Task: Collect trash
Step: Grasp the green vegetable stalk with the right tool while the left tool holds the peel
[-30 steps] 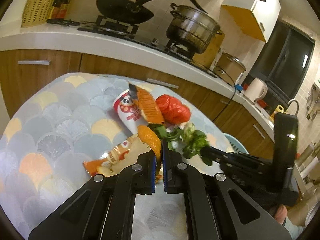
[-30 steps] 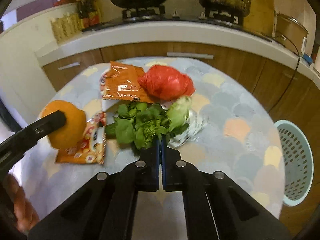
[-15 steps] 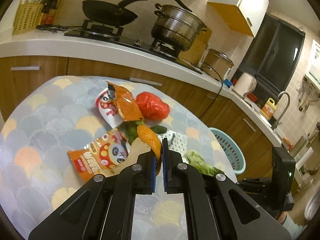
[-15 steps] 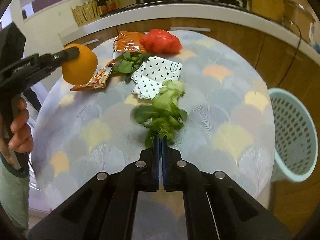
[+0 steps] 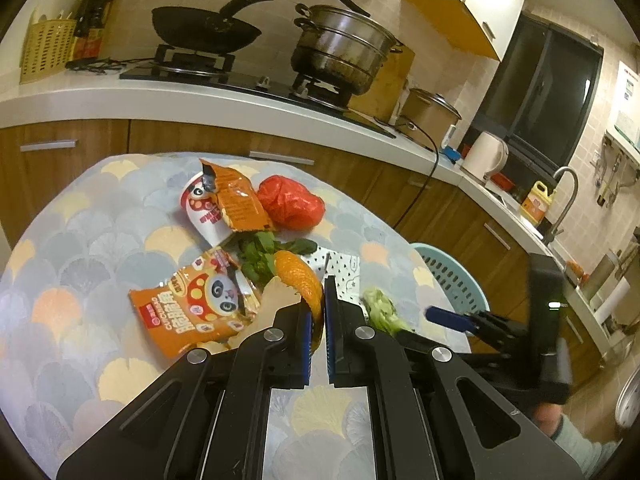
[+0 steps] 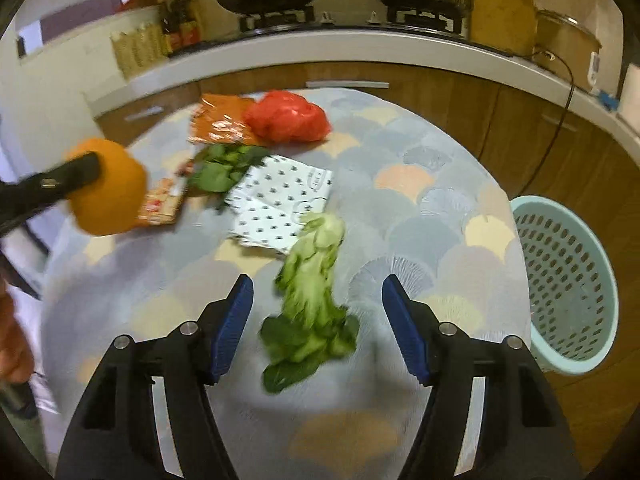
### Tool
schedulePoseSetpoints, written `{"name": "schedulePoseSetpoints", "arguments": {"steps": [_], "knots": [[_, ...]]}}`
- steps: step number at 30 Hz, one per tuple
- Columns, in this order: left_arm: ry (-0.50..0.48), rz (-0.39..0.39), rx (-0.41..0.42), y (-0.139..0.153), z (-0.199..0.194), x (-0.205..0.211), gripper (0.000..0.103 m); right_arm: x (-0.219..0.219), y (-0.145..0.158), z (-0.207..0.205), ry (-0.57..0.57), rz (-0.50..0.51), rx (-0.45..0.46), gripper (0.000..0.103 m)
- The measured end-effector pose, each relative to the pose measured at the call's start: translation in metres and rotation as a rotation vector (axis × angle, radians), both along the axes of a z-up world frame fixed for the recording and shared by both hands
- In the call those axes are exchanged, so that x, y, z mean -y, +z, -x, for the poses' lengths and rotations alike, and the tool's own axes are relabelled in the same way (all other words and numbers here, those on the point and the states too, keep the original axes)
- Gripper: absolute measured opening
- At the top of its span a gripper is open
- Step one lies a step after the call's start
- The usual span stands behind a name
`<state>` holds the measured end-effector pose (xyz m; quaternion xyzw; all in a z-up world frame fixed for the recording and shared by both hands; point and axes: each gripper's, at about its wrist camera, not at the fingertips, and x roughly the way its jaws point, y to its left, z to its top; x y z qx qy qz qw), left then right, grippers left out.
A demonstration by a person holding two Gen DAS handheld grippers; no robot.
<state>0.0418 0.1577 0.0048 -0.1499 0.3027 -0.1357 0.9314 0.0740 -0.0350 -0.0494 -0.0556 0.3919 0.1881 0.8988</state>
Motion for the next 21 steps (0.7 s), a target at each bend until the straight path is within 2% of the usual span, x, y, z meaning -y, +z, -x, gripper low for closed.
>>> {"name": "schedulePoseSetpoints", "arguments": {"steps": [3, 4, 5, 6, 7, 8, 11, 16, 21], "knots": [[0.0, -0.016, -0.007, 0.0, 0.002, 0.004, 0.004, -0.006, -0.01, -0.007, -0.017, 0.031, -0.01, 0.063], [-0.002, -0.02, -0.009, 0.001, 0.002, 0.006, 0.004, -0.007, -0.013, -0.009, -0.03, 0.035, -0.013, 0.057], [-0.002, -0.023, -0.009, 0.002, 0.003, 0.007, 0.004, -0.008, -0.015, -0.01, -0.038, 0.042, -0.016, 0.05], [-0.002, -0.027, -0.009, 0.003, 0.004, 0.009, 0.003, -0.009, -0.017, -0.012, -0.037, 0.045, -0.026, 0.033], [-0.003, -0.031, -0.009, 0.003, 0.004, 0.011, 0.004, -0.008, -0.019, -0.013, -0.02, 0.03, -0.049, 0.021], [-0.005, -0.033, -0.01, 0.004, 0.004, 0.014, 0.004, -0.008, -0.02, -0.012, -0.01, 0.014, -0.061, 0.021], [-0.015, -0.042, -0.011, 0.005, 0.003, 0.021, 0.004, -0.006, -0.013, -0.003, -0.021, 0.024, -0.021, 0.02], [-0.042, -0.053, -0.011, 0.01, -0.005, 0.041, 0.004, 0.012, 0.007, 0.007, -0.025, -0.037, 0.022, 0.02], [-0.094, -0.06, 0.002, 0.019, -0.018, 0.07, 0.004, 0.053, 0.027, 0.005, -0.065, -0.111, 0.042, 0.02]]}}
